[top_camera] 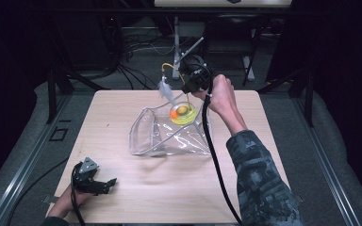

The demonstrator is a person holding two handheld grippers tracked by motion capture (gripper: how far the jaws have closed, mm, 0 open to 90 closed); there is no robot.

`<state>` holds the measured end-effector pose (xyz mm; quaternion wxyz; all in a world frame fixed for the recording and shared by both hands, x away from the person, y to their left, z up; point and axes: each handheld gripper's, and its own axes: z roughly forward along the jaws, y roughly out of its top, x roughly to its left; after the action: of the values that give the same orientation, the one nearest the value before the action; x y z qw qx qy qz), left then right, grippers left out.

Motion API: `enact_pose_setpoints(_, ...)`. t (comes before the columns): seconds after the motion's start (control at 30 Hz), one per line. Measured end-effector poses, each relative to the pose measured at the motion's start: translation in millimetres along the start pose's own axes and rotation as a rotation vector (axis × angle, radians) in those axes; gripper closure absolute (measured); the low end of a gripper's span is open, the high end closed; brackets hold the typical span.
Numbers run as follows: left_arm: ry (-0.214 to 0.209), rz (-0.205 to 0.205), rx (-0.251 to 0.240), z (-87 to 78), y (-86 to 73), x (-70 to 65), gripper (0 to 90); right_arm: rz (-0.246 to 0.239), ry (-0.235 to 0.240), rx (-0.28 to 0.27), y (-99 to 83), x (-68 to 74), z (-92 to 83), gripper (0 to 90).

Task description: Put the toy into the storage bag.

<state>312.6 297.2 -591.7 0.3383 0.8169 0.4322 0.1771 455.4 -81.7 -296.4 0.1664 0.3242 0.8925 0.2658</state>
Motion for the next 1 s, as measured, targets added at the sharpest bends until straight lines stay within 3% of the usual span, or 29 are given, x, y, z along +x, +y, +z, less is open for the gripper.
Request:
enact_pose_setpoints(0.43,0.0,0.0,0.0,0.0,0.0,0.0,0.2,0.011,0.023,0.039,-10.4,2.0,19.1,88.1)
enact_pose_setpoints(0.87,0.001,-0.001,0.0,-0.1,0.0,-0.1,0.2,0.0,0.042,0.111,-23.0,8.7,40.0,88.1)
enact_pose_setpoints(1.0,0.001,-0.001,0.0,-0.1,0.0,-0.1,0.2,0.008,0.045,0.109,-25.7,10.1,43.7,88.1)
